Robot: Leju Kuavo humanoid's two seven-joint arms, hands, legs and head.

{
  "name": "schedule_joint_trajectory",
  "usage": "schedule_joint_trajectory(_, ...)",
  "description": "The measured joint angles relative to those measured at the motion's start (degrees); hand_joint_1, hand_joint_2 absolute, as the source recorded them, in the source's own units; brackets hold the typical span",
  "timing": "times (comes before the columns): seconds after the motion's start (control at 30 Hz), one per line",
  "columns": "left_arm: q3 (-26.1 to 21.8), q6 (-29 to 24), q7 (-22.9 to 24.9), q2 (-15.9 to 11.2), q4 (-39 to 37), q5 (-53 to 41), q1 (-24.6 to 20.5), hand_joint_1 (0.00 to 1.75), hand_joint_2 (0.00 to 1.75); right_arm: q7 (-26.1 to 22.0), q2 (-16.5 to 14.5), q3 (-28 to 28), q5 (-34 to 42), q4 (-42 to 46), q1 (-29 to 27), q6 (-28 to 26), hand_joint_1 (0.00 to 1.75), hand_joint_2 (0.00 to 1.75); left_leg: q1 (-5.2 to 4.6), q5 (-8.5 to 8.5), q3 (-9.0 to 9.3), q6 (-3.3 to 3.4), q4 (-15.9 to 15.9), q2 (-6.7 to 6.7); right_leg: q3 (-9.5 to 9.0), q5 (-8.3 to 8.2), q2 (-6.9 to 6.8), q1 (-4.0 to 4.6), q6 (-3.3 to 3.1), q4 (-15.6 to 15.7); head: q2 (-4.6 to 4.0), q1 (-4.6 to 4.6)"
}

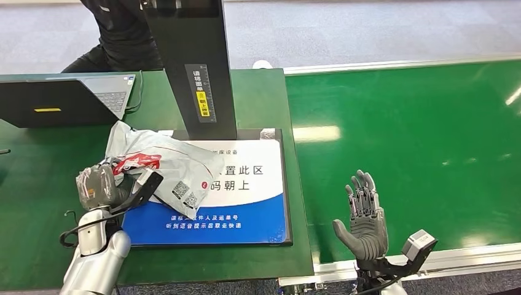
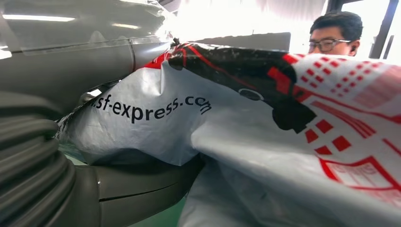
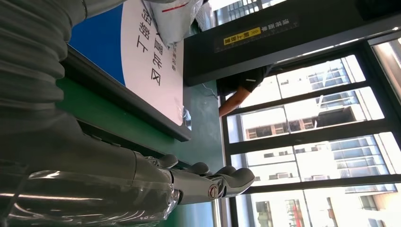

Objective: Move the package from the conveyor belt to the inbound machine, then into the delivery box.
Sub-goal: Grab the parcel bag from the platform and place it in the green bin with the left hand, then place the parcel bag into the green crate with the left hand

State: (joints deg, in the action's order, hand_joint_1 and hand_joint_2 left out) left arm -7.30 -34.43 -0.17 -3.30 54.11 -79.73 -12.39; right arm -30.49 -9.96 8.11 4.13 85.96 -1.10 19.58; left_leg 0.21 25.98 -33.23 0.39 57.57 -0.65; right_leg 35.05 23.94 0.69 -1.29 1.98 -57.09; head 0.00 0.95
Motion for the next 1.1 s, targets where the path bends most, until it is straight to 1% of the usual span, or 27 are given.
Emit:
schedule_joint_trajectory(0.23, -0.50, -0.05, 0.06, -0.20, -0.05, -0.08, 0.00, 1.75, 1.75, 0.00, 0.00, 0.00, 0.00, 0.00, 0.00, 0.00, 0.00, 1.75, 0.01, 0.00, -0.01, -0.01, 0.00, 0.00, 0.04, 0.00, 0.00, 0.02, -0.01, -0.01, 0.00, -0.02)
schedule_joint_trajectory(0.33, -0.75, -1.33, 2.20, -0.53, -0.31, -2.01, -0.23, 1.75, 1.75, -0.02, 0.00, 0.00, 0.12, -0.05, 0.03, -0.07, 0.00, 1.75, 0.03, 0.00, -0.02, -0.01, -0.01, 0.00, 0.05, 0.00, 0.00, 0.04, -0.02, -0.02, 0.00, 0.00)
schedule_joint_trajectory(0.4, -1.47, -2.88, 4.03, -1.76, -1.16, -3.61, -1.29, 1.75, 1.75, -0.07, 0.01, 0.00, 0.33, -0.17, 0.14, -0.24, 0.00, 1.75, 0.07, -0.02, -0.05, -0.04, -0.01, 0.00, 0.08, -0.02, 0.01, 0.07, -0.04, -0.03, 0.00, 0.00)
schedule_joint_trajectory(0.47, -3.01, -4.17, 4.71, -4.39, -3.26, -4.23, -3.60, 1.75, 1.75, -0.14, 0.02, 0.00, 0.67, -0.38, 0.34, -0.57, 0.00, 1.75, 0.12, -0.06, -0.08, -0.11, -0.01, -0.01, 0.12, -0.05, 0.03, 0.12, -0.10, -0.05, 0.00, -0.01)
schedule_joint_trajectory(0.53, -5.16, -4.97, 5.58, -7.80, -6.51, -4.88, -6.68, 1.75, 1.75, -0.17, 0.02, 0.00, 0.98, -0.66, 0.52, -0.90, 0.00, 1.75, 0.19, -0.10, -0.10, -0.17, -0.01, -0.01, 0.15, -0.08, 0.03, 0.20, -0.15, -0.07, 0.00, -0.02)
schedule_joint_trajectory(0.67, -9.74, -4.65, 9.96, -14.48, -14.75, -6.88, -12.67, 1.75, 1.75, -0.17, 0.02, 0.00, 1.11, -1.15, 0.75, -1.01, 0.00, 1.75, 0.33, -0.16, -0.15, -0.27, -0.01, -0.02, 0.20, -0.12, 0.04, 0.35, -0.27, -0.10, 0.00, -0.02)
schedule_joint_trajectory(0.77, -12.80, -4.39, 13.31, -18.71, -19.88, -7.02, -15.57, 1.75, 1.75, 0.02, 0.01, -0.01, 1.01, -1.25, 0.94, -1.11, 0.00, 1.75, 0.39, -0.17, -0.20, -0.32, -0.01, -0.06, 0.24, -0.11, 0.07, 0.39, -0.33, -0.12, 0.00, -0.02)
schedule_joint_trajectory(0.87, -16.18, -4.48, 13.91, -23.22, -24.24, -5.81, -17.87, 1.75, 1.75, 0.57, -0.01, 0.00, 0.67, -1.25, 1.12, -1.20, 0.00, 1.75, 0.42, -0.15, -0.23, -0.36, 0.00, -0.19, 0.33, -0.12, 0.20, 0.43, -0.37, -0.11, 0.00, -0.02)
schedule_joint_trajectory(0.97, -18.74, -4.81, 13.44, -26.11, -27.16, -5.42, -19.49, 1.75, 1.75, 0.96, -0.05, -0.01, 0.25, -1.26, 1.31, -1.19, 0.00, 1.75, 0.41, -0.14, -0.25, -0.36, 0.00, -0.11, 0.33, -0.07, 0.15, 0.43, -0.41, -0.10, 0.00, -0.02)
schedule_joint_trajectory(1.1, -20.07, -5.17, 13.45, -27.57, -29.26, -5.50, -19.94, 1.75, 1.75, 0.98, -0.23, -0.02, 0.13, -1.31, 1.77, -1.18, 0.00, 1.75, 0.41, -0.14, -0.27, -0.36, 0.00, -0.07, 0.30, -0.06, 0.10, 0.42, -0.43, -0.09, 0.00, -0.01)
